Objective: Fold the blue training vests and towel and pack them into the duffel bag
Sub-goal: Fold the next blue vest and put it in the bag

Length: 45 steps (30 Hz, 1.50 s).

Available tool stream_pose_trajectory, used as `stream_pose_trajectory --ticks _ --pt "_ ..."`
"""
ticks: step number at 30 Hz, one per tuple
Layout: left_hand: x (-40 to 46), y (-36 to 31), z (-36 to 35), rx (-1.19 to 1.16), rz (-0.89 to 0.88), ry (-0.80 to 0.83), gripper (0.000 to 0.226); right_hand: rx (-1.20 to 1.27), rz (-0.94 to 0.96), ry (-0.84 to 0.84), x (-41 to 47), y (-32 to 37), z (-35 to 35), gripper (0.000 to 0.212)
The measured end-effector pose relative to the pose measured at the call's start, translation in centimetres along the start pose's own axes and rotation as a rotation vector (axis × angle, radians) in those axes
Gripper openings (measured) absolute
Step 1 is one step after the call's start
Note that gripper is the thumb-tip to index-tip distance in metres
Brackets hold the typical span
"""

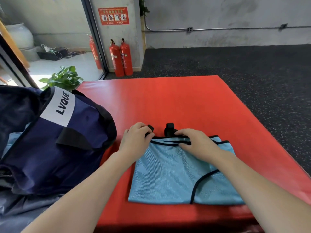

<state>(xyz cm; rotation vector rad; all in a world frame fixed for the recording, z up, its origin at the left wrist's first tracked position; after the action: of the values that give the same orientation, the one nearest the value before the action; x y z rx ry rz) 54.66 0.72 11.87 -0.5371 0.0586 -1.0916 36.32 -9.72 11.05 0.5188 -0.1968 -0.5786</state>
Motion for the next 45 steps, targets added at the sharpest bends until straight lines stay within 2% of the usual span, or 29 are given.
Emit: stream_pose_trajectory --ticks 3,7,10,13,15,20,22,25,29,31,35,38,40,42,45 --pt "0.5 0.6 -0.5 0.034 0.035 0.035 0.038 -0.015 -0.009 -0.004 0.3 -0.7 0.3 0.041" --pt "0.9 0.4 -1.3 0.037 -0.008 0.223 0.058 -0.011 -0.027 0.113 0.6 -1.5 -0.1 0.057" --pt "1.1 0.6 -1.1 0.021 -0.023 0.234 0.045 -0.042 -0.047 0.184 0.5 -1.9 0.0 0.071" --pt "1.5 0.9 -0.8 -0.045 -0.034 0.186 0.026 -0.072 -0.064 0.198 0.3 -2.5 0.3 0.072" --pt "1.5 1.0 -0.9 -0.039 -0.027 0.192 0.020 -0.087 -0.066 0.185 0.1 -2.9 0.5 0.066" --pt "1.1 0.4 -0.9 0.014 0.006 0.159 0.017 -0.067 -0.098 0.060 -0.4 -4.4 2.3 0.029" --pt "1.0 0.1 -0.7 0.039 0.016 0.132 0.014 -0.083 -0.108 0.039 -0.6 -5.2 2.7 0.020" --pt "0.9 -0.6 0.5 0.025 0.024 0.035 0.004 -0.112 -0.145 0.019 -1.1 -6.2 3.4 0.018" --pt "1.0 -0.6 0.7 0.059 0.146 0.029 0.019 -0.098 -0.200 -0.019 -1.9 -7.1 4.4 0.010" --pt "1.0 -0.4 0.3 0.090 0.174 0.031 0.019 -0.081 -0.215 -0.012 -2.3 -7.6 4.5 0.005" --pt "1.4 -1.1 -0.9 -0.008 0.096 0.004 0.004 -0.049 -0.230 0.069 -3.2 -7.8 4.2 0.005" --pt "1.5 -2.9 -2.8 -0.106 0.005 0.070 0.018 -0.002 -0.201 0.163 -4.2 -6.6 3.3 0.014" --pt "1.4 -3.9 -4.9 -0.036 -0.013 0.144 0.036 0.035 -0.177 0.201 -4.9 -5.4 2.4 0.021" --pt "0.9 -4.5 -6.7 0.063 0.045 0.233 0.057 0.065 -0.139 0.228 -5.5 -4.2 1.5 0.026" --pt "0.3 -6.1 -7.9 0.136 0.048 0.269 0.070 0.118 -0.088 0.263 -6.3 -2.7 0.4 0.030"
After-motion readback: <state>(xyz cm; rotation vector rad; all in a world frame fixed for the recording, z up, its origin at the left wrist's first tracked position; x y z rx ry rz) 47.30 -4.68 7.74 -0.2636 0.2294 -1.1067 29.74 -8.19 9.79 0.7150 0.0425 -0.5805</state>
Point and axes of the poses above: each hand's wrist, its own x-axis towards the middle knuckle, its own z-axis out of the back of the hand, y = z × x, the point moved 9 cm from there along x, towards the middle knuckle, and after that the axes turned 4 degrees about z, right-handed, at the moved point
